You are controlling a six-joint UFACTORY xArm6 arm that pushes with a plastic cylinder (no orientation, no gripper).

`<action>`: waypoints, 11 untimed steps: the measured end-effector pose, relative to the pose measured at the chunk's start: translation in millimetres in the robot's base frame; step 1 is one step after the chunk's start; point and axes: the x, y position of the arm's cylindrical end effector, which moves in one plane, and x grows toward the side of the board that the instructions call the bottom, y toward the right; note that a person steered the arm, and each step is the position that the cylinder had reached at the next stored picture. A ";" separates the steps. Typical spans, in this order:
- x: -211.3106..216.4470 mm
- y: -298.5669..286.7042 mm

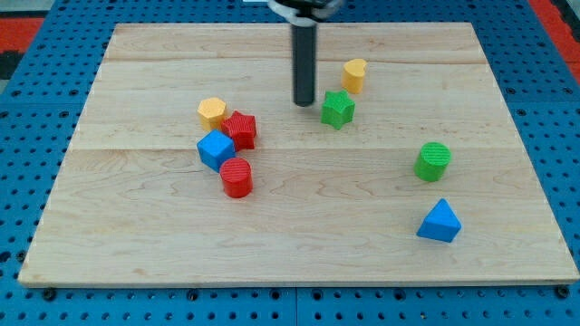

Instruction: Push the green star slightly right

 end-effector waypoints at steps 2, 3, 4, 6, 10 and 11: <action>29.4 72.0; 32.4 41.6; 65.2 39.3; 48.1 65.8; 53.0 81.7; 41.0 93.0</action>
